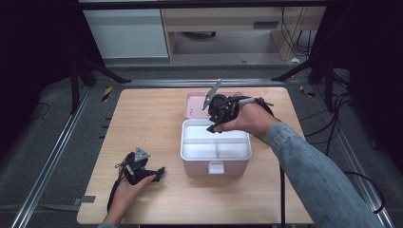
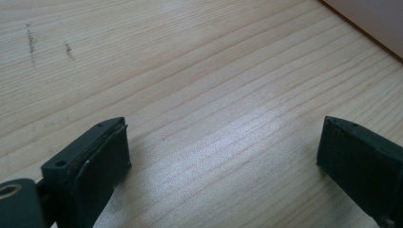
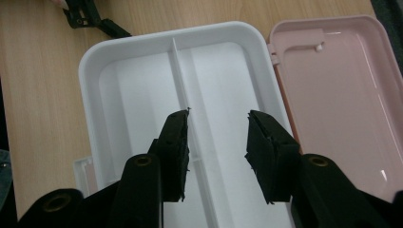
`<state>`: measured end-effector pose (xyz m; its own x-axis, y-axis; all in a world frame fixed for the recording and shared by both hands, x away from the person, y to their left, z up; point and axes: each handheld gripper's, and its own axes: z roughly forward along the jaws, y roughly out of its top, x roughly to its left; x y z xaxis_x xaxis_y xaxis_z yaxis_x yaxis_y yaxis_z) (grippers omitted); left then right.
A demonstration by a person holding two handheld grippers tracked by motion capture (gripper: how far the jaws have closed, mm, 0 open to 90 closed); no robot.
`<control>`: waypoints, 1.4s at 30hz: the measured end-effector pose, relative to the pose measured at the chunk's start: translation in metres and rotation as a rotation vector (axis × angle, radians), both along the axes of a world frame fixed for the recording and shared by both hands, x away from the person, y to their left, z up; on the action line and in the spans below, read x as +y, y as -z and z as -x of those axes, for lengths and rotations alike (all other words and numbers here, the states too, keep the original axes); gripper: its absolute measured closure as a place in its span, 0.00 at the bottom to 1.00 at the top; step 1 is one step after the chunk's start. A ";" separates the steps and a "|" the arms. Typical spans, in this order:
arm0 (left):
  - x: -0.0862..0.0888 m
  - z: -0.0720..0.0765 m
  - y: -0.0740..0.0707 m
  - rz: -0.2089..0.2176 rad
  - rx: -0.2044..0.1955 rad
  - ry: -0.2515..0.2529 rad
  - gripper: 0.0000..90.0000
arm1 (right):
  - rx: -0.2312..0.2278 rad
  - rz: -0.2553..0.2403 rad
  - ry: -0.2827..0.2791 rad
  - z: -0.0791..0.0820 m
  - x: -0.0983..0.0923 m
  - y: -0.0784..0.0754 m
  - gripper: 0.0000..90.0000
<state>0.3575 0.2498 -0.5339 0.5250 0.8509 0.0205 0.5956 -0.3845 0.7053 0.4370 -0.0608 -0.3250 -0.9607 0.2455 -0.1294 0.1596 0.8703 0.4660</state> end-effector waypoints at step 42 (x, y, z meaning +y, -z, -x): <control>0.000 0.000 0.000 -0.002 -0.002 0.001 0.03 | 0.092 0.227 -0.193 -0.016 0.028 0.063 0.84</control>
<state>0.3574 0.2499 -0.5339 0.5255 0.8505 0.0230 0.5941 -0.3862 0.7056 0.4526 -0.0327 -0.3879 -0.9970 0.0323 -0.0704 0.0140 0.9689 0.2471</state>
